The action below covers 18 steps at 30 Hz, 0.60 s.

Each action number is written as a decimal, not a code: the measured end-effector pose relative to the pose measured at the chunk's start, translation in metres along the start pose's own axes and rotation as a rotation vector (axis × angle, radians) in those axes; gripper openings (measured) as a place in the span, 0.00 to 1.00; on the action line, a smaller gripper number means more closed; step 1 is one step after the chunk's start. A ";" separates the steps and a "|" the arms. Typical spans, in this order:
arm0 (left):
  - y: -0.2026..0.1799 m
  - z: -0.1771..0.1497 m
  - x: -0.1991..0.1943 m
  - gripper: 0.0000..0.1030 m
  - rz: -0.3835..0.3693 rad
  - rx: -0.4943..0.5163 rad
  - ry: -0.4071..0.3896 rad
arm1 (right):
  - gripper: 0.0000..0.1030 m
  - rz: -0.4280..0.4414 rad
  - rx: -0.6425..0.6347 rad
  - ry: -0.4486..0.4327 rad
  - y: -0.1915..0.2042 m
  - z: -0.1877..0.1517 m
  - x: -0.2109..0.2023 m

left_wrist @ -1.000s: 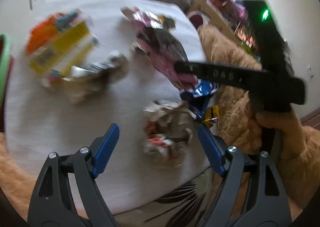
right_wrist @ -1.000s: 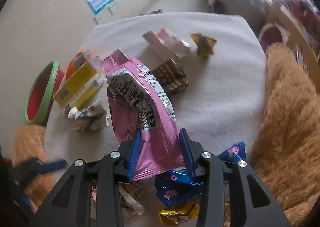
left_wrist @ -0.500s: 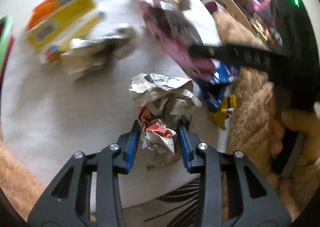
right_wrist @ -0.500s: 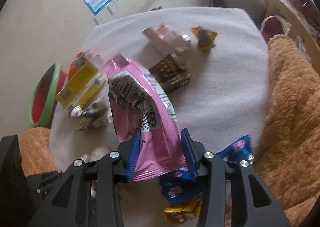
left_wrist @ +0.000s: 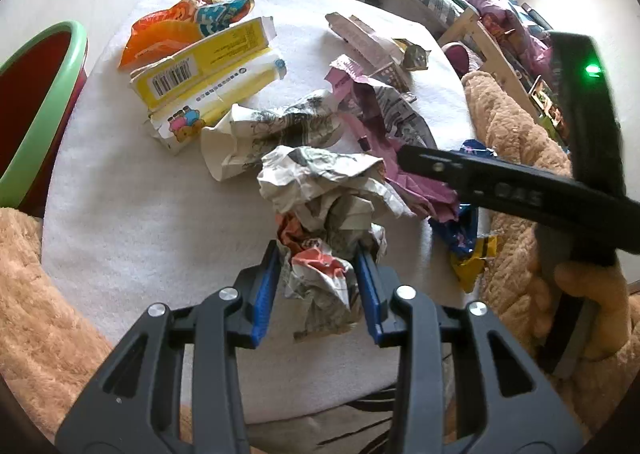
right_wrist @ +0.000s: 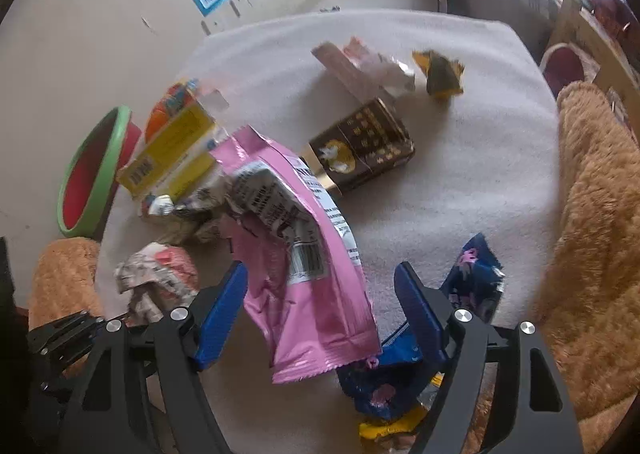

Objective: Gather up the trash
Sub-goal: 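Lift the crumpled paper with the left tool while the right tool lifts the pink bag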

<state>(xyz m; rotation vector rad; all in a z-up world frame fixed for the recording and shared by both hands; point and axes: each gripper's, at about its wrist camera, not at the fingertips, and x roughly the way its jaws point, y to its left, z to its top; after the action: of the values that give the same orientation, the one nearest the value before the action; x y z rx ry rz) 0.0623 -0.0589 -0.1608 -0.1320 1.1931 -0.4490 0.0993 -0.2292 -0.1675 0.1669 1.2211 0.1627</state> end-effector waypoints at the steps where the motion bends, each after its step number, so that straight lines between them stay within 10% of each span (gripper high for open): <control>1: 0.002 -0.001 -0.002 0.35 -0.002 -0.001 -0.001 | 0.71 -0.004 -0.001 0.018 0.000 0.001 0.006; 5: 0.004 -0.003 -0.004 0.35 -0.012 -0.007 -0.002 | 0.44 -0.015 -0.034 0.055 0.007 -0.003 0.016; 18: 0.010 -0.006 -0.020 0.35 -0.036 -0.028 -0.056 | 0.43 -0.004 -0.041 -0.120 0.011 -0.005 -0.028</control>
<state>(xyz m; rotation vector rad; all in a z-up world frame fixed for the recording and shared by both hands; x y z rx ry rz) 0.0535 -0.0413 -0.1490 -0.1887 1.1435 -0.4575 0.0849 -0.2243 -0.1412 0.1363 1.0976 0.1719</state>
